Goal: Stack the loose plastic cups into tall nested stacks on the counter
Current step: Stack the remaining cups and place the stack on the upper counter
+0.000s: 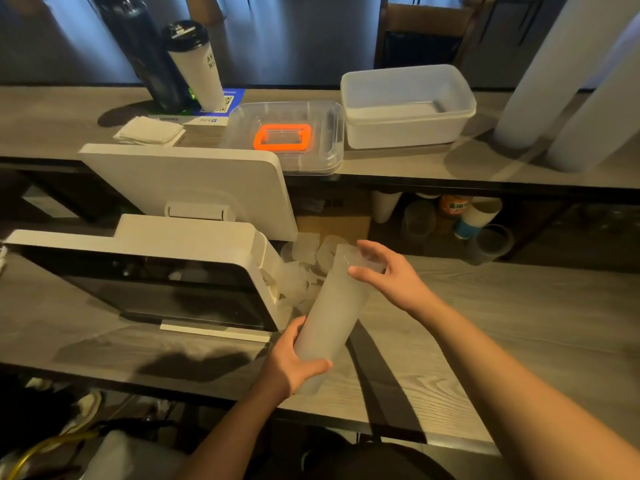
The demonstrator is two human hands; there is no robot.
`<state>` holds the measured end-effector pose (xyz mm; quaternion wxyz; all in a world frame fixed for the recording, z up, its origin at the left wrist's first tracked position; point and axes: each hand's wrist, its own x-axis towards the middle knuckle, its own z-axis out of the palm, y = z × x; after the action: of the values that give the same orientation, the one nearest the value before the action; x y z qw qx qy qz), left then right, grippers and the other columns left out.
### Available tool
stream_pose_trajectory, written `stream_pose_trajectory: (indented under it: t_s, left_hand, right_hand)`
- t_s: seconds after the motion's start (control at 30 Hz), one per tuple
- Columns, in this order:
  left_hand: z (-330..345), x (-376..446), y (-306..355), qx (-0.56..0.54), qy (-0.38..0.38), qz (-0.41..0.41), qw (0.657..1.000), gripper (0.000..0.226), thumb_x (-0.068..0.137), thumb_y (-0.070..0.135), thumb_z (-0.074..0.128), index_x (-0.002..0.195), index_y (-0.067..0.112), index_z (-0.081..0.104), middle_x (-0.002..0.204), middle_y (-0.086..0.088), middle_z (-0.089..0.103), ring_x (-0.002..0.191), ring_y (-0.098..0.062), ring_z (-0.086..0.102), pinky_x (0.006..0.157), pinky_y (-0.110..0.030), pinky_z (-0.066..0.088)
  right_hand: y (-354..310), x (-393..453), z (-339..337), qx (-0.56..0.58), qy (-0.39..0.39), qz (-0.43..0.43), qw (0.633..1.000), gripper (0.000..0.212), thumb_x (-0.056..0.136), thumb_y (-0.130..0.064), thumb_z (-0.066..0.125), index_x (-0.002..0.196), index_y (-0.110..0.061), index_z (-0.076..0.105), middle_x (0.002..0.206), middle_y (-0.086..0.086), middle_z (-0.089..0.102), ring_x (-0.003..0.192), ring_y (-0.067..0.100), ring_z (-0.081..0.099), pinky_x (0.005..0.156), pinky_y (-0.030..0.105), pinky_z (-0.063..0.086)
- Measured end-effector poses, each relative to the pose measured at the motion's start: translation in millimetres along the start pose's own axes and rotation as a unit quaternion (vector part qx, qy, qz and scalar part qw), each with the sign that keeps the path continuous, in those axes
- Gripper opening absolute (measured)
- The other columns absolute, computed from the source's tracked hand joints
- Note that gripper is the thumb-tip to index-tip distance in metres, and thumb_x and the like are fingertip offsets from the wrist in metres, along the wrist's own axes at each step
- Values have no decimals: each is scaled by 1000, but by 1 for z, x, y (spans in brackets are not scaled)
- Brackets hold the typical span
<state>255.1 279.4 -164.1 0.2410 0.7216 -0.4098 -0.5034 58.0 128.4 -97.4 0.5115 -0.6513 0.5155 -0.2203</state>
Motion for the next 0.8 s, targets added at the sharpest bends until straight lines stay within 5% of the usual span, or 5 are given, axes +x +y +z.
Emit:
stream_pose_trajectory:
  t_s: [0.13,0.33,0.47,0.63,0.8]
  left_hand:
    - [1,0,-1,-2,3,2,1000,98,58,39,90,140,41,36,129,7,51,114,-13,55,92,-34,50]
    - [5,1,4,-13,17,-12,1000,108,54,44,89,146,34,34,131,4,52,115,-16,55,97,-43,51]
    - [7,2,2,-48,28,-46,997,109,59,39,91,149,29,31,136,1,51,118,-20,53,98,-48,51]
    - [9,5,-3,-99,39,-68,992,102,71,22,89,152,24,27,136,2,48,123,-23,52,105,-51,46]
    - [7,4,3,-115,41,-87,989,113,59,36,91,152,29,27,140,1,53,122,-21,55,104,-56,47]
  right_hand:
    - [-4,-7,5,-34,-14,-4,999,73,87,-49,71,150,-28,40,131,-10,48,123,8,45,100,28,36]
    - [-4,-11,24,19,-60,28,998,78,83,-72,48,148,-28,43,148,-8,39,134,10,39,105,28,31]
    - [4,-1,24,75,-36,42,996,65,97,-61,44,151,-26,38,142,-12,37,126,3,36,102,25,30]
    - [44,27,24,34,85,101,991,61,95,-53,59,146,-22,44,150,2,41,133,18,44,107,36,42]
    - [75,44,33,-114,7,123,986,83,82,-38,79,151,-20,37,153,7,35,140,26,36,113,45,38]
